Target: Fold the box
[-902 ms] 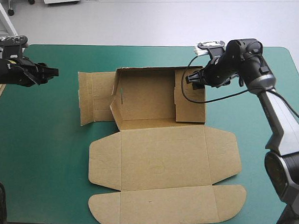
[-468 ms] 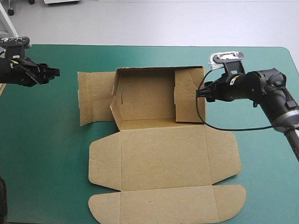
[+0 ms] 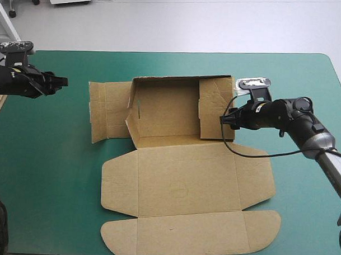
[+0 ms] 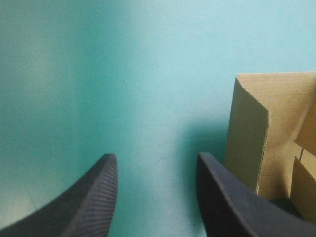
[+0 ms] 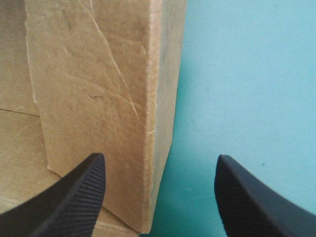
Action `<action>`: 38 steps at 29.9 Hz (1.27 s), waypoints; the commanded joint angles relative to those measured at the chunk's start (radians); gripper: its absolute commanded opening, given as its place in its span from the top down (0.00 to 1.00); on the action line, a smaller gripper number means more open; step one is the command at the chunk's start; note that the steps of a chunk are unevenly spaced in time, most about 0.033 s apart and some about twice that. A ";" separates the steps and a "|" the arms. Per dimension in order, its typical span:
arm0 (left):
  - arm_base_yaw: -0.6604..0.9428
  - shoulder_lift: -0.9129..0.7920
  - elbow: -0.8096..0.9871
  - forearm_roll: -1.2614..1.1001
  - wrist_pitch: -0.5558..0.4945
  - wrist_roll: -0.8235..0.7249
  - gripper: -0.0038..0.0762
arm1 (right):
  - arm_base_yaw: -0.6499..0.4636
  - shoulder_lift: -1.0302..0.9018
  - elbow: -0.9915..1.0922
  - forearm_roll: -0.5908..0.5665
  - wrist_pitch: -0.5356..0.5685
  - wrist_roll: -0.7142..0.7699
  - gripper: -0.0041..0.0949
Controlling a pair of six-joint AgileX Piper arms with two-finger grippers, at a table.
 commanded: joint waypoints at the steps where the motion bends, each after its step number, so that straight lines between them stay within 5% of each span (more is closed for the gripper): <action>1: 0.001 -0.036 -0.026 -0.026 -0.047 -0.003 0.51 | -0.003 0.004 -0.021 0.013 -0.062 -0.016 0.35; 11: 0.001 -0.036 -0.026 -0.026 -0.047 -0.003 0.51 | 0.059 0.121 -0.021 0.021 -0.176 -0.013 0.38; 14: 0.001 -0.036 -0.026 -0.026 -0.047 -0.003 0.51 | 0.061 0.131 -0.023 0.014 -0.193 0.029 0.54; 17: 0.001 -0.036 -0.026 -0.026 -0.047 -0.003 0.51 | 0.061 0.131 -0.044 0.011 -0.186 0.032 0.83; 19: 0.001 -0.036 -0.026 -0.026 -0.047 -0.003 0.51 | 0.061 0.131 -0.080 0.009 -0.145 0.032 0.97; 36: 0.001 -0.036 -0.026 -0.030 -0.039 -0.003 0.51 | 0.061 0.190 -0.527 -0.178 0.551 0.203 0.97; 38: 0.001 -0.036 -0.026 -0.032 -0.035 -0.003 0.51 | 0.061 0.214 -0.551 -0.149 0.563 0.198 0.97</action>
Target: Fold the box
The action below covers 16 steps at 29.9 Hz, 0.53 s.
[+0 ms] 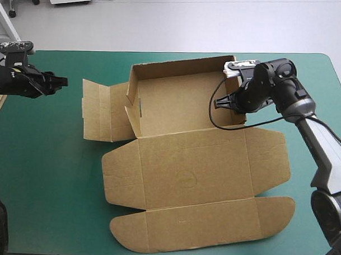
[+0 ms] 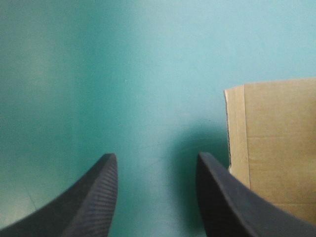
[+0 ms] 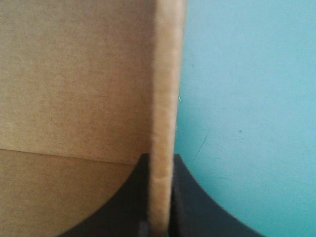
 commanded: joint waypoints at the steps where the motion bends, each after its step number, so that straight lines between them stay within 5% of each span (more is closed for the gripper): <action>1: 0.001 -0.036 -0.026 -0.032 -0.031 -0.004 0.51 | 0.000 -0.004 -0.066 0.038 0.044 0.006 0.97; 16: 0.001 -0.036 -0.026 -0.032 -0.002 -0.004 0.51 | 0.000 0.099 -0.059 0.072 0.044 0.008 0.97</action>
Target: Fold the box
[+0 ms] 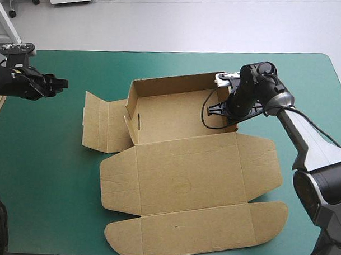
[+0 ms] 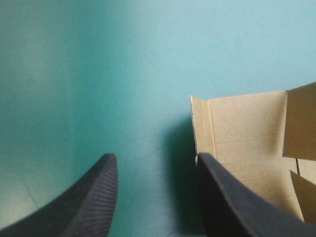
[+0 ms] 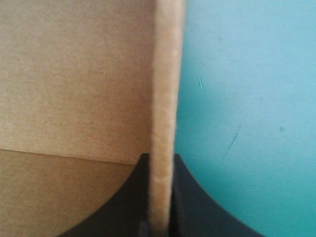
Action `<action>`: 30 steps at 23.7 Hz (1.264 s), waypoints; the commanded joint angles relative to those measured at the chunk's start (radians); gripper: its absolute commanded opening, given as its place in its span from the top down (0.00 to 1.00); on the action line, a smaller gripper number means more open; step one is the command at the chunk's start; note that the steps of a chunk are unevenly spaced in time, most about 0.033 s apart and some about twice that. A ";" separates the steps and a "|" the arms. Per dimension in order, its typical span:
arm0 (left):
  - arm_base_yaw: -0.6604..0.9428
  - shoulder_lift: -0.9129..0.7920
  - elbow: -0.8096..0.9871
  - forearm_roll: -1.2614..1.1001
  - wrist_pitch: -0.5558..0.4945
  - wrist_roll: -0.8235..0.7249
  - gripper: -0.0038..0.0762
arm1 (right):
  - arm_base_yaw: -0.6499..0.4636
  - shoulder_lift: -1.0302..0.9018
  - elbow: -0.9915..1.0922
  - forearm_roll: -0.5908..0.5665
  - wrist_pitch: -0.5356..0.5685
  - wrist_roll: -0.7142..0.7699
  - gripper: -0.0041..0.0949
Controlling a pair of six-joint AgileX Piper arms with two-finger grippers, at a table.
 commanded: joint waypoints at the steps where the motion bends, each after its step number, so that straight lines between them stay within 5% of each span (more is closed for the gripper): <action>1: 0.001 -0.036 -0.026 -0.032 -0.035 -0.004 0.51 | 0.000 -0.051 -0.018 0.019 0.005 -0.002 0.97; 10: 0.001 -0.036 -0.026 -0.034 -0.044 -0.004 0.51 | 0.000 -0.018 0.063 -0.096 0.000 0.029 0.97; 15: 0.001 -0.036 -0.026 -0.034 -0.059 -0.004 0.51 | 0.000 -0.017 0.039 -0.074 -0.011 -0.021 0.72; 19: 0.001 -0.036 -0.026 -0.034 -0.063 -0.004 0.51 | 0.000 -0.017 -0.072 -0.094 0.005 -0.023 0.38; 30: 0.001 -0.036 -0.026 -0.036 -0.073 -0.004 0.51 | -0.057 0.044 -0.224 -0.083 -0.031 -0.099 0.36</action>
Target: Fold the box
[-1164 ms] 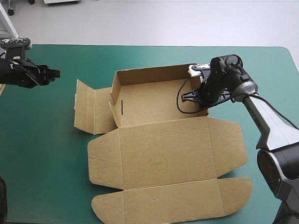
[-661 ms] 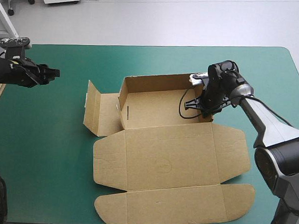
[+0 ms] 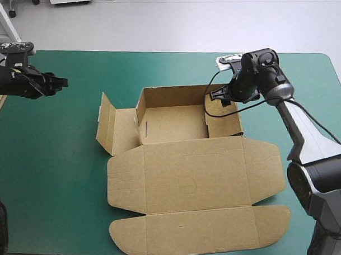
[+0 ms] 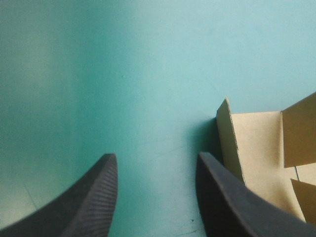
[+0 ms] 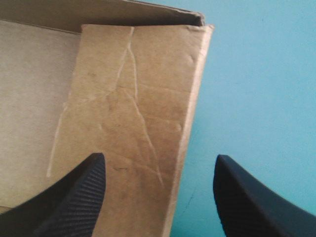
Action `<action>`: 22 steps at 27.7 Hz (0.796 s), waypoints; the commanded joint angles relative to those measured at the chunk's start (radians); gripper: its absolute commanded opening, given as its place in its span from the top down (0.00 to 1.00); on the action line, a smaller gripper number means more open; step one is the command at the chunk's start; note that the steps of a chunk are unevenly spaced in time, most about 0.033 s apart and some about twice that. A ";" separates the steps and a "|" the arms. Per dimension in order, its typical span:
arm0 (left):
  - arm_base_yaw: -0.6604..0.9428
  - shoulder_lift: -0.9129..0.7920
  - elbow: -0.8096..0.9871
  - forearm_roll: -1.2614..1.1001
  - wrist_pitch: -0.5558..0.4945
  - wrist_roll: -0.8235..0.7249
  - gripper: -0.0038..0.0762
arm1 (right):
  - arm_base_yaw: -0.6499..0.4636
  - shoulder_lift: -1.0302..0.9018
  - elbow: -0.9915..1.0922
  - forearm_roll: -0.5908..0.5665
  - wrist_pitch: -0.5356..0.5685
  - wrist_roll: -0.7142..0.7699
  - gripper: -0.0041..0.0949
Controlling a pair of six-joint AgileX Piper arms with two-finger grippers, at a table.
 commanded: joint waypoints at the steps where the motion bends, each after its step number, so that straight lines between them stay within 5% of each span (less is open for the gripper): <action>1: 0.001 -0.036 -0.026 -0.037 -0.055 -0.004 0.51 | -0.039 -0.029 -0.033 0.015 -0.003 -0.026 0.36; 11: 0.001 -0.036 -0.026 -0.067 -0.085 -0.004 0.51 | -0.052 0.097 -0.033 0.172 0.004 -0.075 0.37; 14: 0.001 -0.036 -0.026 -0.067 -0.085 -0.004 0.51 | -0.052 0.125 -0.033 0.174 0.014 -0.058 0.54; 18: 0.001 -0.036 -0.026 -0.067 -0.087 -0.004 0.51 | -0.052 0.127 -0.033 0.178 -0.023 -0.065 0.98; 22: 0.001 -0.036 -0.026 -0.067 -0.102 -0.004 0.51 | -0.063 0.104 -0.063 0.205 -0.051 -0.065 0.98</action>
